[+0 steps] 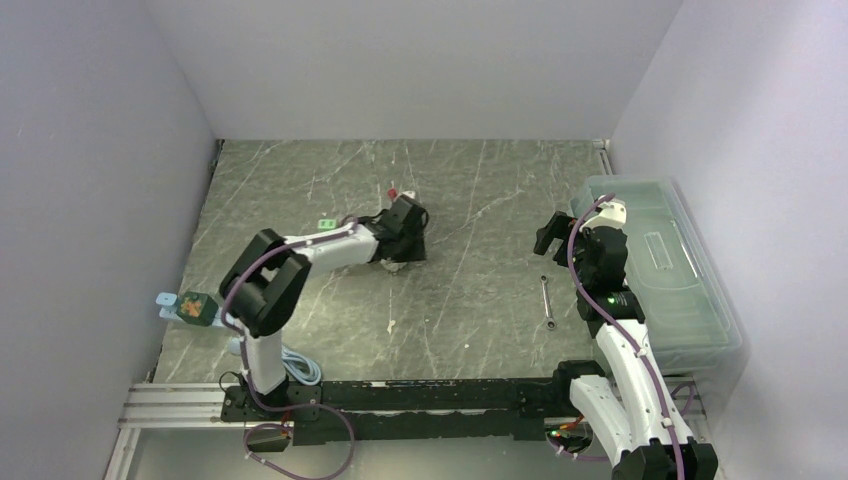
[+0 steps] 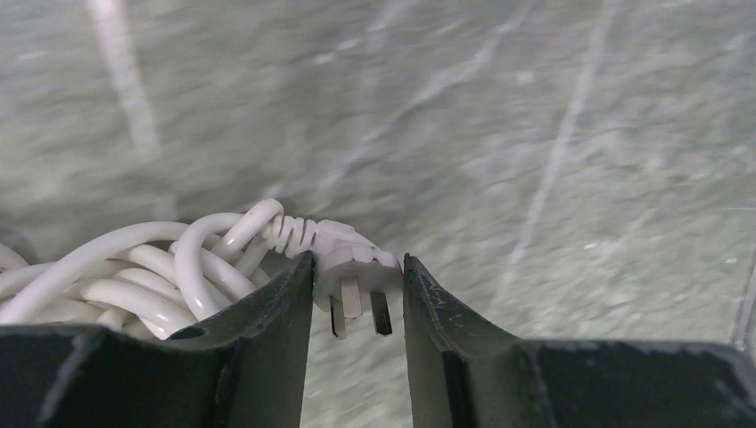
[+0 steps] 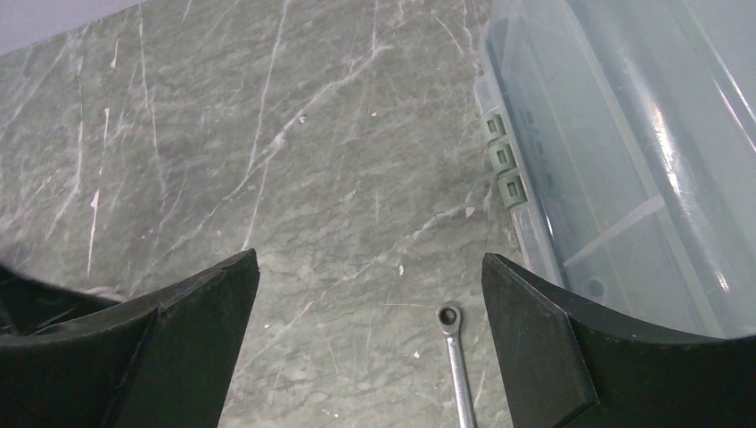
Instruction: Pull the plug off the socket
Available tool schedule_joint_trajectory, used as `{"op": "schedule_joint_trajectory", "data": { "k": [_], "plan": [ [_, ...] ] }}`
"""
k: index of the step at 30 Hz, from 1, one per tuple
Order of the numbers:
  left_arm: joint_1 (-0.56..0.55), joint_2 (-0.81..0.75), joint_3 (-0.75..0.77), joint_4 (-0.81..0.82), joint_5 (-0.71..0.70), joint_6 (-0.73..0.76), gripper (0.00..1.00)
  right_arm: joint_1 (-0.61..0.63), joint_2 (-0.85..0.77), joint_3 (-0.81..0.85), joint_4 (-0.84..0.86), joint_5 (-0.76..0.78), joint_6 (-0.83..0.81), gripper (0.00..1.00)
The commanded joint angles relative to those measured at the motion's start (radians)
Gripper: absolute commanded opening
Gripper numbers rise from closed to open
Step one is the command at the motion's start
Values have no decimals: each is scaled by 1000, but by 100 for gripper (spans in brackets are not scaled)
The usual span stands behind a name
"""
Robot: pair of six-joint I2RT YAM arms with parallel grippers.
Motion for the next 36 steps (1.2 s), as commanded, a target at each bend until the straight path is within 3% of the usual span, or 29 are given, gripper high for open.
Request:
{"op": "schedule_joint_trajectory", "data": {
  "k": [1,8,12,15,20,21,30,33,36],
  "plan": [
    [-102,149,112,55,86,-58,0,-2,-10,41,22,-1,11,100],
    [-195,249,212,119,93,-94,2,-1,-9,41,24,-12,11,100],
    [-211,249,255,93,87,-69,14,-1,-15,38,31,-29,8,100],
    [-212,201,258,47,63,-28,40,-1,-24,34,47,-57,5,100],
    [-210,40,212,-40,8,19,93,-1,-15,42,75,-151,0,100],
    [-210,6,206,-73,-3,28,98,-1,-8,48,81,-182,-1,100],
    [-144,-303,93,-282,38,68,100,5,91,150,137,-401,35,100],
    [-63,-390,79,-343,82,95,100,38,135,194,159,-455,34,100],
    [95,-446,72,-388,165,140,100,107,172,198,245,-475,26,100]
  ]
}}
